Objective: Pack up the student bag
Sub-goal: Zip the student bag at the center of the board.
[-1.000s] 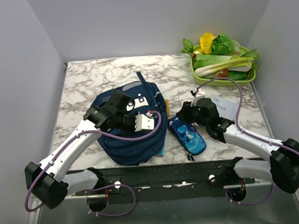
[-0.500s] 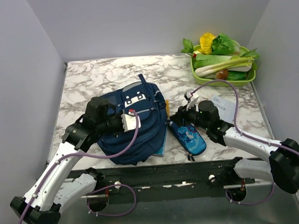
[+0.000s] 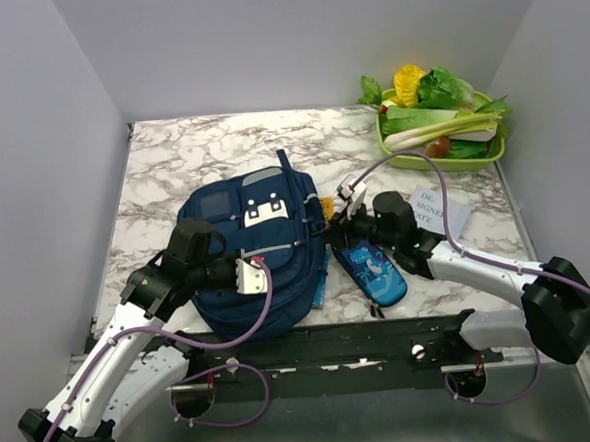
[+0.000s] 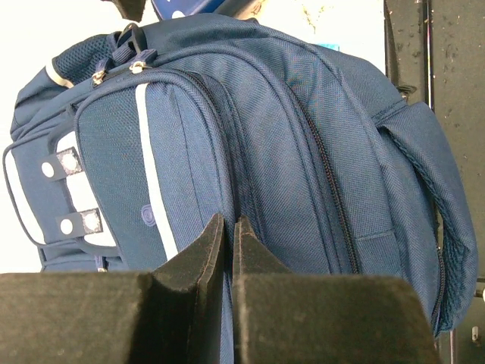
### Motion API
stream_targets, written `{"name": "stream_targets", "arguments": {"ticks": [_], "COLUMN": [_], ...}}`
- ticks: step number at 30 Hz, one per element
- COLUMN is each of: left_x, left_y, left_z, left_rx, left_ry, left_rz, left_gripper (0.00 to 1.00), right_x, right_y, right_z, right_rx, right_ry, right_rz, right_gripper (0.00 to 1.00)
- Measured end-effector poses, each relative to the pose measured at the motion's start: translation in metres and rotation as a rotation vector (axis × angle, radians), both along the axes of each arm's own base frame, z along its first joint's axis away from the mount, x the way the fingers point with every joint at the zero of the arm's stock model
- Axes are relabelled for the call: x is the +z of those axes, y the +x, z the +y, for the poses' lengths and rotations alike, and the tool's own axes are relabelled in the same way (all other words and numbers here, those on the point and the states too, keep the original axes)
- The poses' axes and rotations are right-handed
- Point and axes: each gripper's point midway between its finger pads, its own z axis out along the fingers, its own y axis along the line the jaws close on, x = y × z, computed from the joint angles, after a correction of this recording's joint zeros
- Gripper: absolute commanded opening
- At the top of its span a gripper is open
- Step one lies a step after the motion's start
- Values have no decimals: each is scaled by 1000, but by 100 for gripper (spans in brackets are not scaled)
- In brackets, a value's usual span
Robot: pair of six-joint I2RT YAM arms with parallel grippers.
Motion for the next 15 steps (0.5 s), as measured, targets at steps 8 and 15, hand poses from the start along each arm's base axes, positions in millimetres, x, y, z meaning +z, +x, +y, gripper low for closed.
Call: {"name": "stream_targets", "arguments": {"ticks": [8, 15], "left_x": [-6, -5], "left_y": [-5, -6], "left_z": [3, 4], "left_rx": [-9, -10], "left_ry": [1, -1], "left_rz": [-17, -23], "left_gripper": [0, 0], "right_x": [-10, -28], "right_y": [-20, -2], "right_z": [20, 23], "right_rx": [138, 145], "right_ry": [-106, -226], "right_rz": [-99, -103], "right_gripper": [52, 52]}}
